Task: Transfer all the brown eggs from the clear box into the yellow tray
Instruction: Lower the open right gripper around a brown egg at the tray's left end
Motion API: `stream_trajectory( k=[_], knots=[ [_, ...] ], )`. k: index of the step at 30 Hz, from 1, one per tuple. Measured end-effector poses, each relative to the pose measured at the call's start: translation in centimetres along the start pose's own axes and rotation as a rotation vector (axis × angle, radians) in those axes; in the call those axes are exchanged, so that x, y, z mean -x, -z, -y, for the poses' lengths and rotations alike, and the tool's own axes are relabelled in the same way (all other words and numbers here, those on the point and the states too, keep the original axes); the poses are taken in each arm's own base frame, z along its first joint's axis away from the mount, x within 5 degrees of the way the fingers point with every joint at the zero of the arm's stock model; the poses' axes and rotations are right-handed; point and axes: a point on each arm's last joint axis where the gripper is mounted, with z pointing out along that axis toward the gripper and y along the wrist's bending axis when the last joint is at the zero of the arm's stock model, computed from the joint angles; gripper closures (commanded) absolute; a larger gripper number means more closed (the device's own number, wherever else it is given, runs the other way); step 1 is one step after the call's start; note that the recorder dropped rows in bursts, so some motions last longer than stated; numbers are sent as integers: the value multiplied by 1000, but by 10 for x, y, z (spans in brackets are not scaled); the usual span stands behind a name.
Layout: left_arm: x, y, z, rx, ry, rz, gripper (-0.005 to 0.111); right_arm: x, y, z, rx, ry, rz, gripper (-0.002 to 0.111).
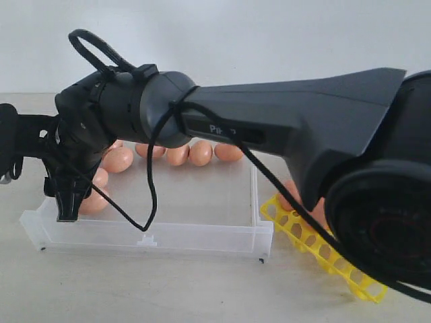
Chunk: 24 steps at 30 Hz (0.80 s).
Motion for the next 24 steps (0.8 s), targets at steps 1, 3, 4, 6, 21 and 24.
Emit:
stream_trajectory(
  k=[1,3,4,6,21,24],
  knots=[
    [0,0,0,0,0,0,111,-1,-3,-1,8,2,-8,49],
    [0,0,0,0,0,0,111,-2,-8,-2,22,-8,-25,49],
    [0,0,0,0,0,0,111,-3,-10,-2,27,-20,-34,49],
    [0,0,0,0,0,0,111,-4,-12,-1,35,-35,-56,49],
    [0,0,0,0,0,0,111,-11,-12,-6,108,-49,-161,49],
    [0,0,0,0,0,0,111,-11,-12,-6,108,-49,-161,49]
  ],
)
